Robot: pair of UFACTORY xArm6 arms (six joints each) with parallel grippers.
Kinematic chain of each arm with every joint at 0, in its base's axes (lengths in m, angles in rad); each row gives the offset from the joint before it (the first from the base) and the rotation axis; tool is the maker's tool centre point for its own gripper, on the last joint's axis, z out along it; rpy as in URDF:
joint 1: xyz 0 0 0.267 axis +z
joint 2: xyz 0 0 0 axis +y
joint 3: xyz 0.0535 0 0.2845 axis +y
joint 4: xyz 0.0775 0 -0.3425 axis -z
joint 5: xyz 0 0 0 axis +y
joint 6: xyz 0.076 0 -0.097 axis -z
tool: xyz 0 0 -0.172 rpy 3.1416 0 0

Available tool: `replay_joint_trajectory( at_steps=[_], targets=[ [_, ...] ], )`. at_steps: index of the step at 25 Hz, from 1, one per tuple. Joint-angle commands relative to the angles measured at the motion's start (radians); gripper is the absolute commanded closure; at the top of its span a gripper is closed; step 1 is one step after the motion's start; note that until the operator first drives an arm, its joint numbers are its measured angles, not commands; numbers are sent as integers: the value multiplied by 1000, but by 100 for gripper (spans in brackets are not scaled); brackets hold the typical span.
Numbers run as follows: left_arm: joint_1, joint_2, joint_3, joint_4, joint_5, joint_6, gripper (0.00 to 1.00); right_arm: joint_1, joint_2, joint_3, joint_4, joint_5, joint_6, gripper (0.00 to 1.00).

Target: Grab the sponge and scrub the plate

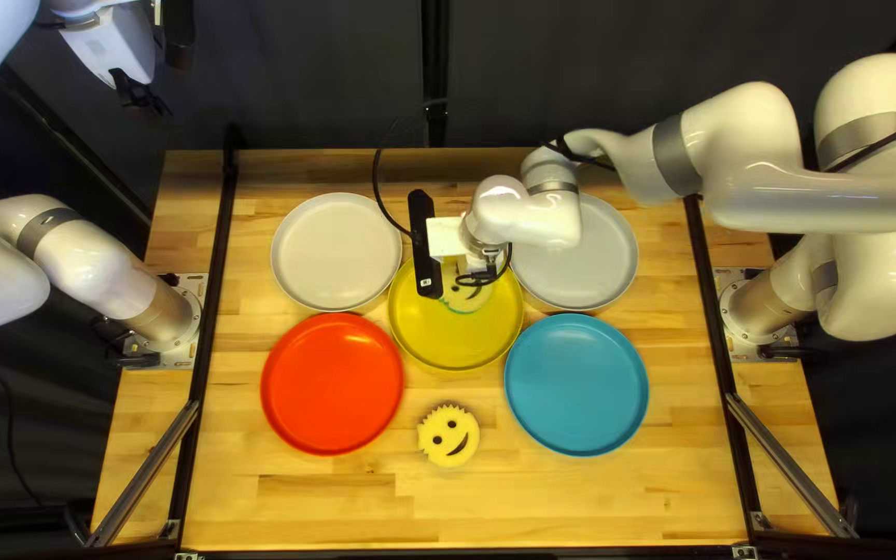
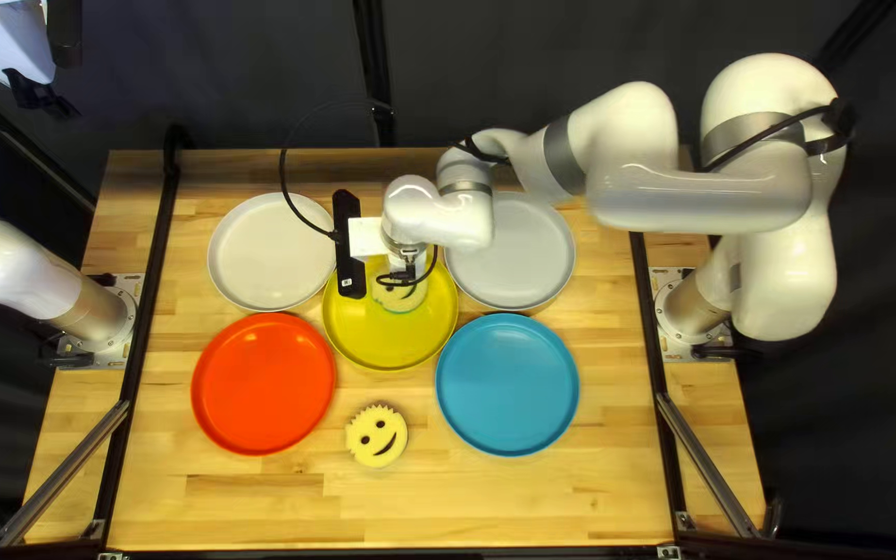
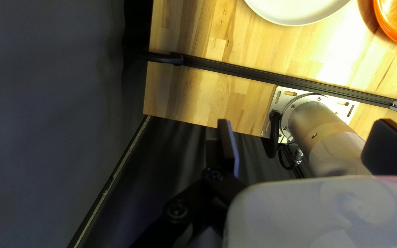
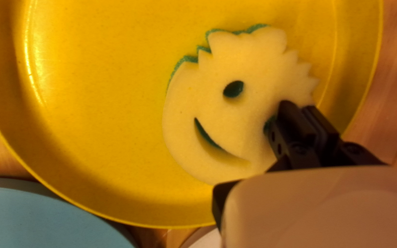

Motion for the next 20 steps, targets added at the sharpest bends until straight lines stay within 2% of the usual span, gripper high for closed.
replay_joint_trajectory(
  at_steps=[1,5,10,14,20],
  targets=[
    [0,0,0,0,0,0,0,-9,5,-12,7,9,-9,100],
    [0,0,0,0,0,0,0,7,-11,-3,4,17,14,100],
    [0,0,0,0,0,0,0,80,-14,-13,-17,35,83,100],
    [0,0,0,0,0,0,0,155,-8,-51,-47,69,149,100],
    [0,0,0,0,0,0,0,192,-2,-74,-70,88,171,100]
  ],
)
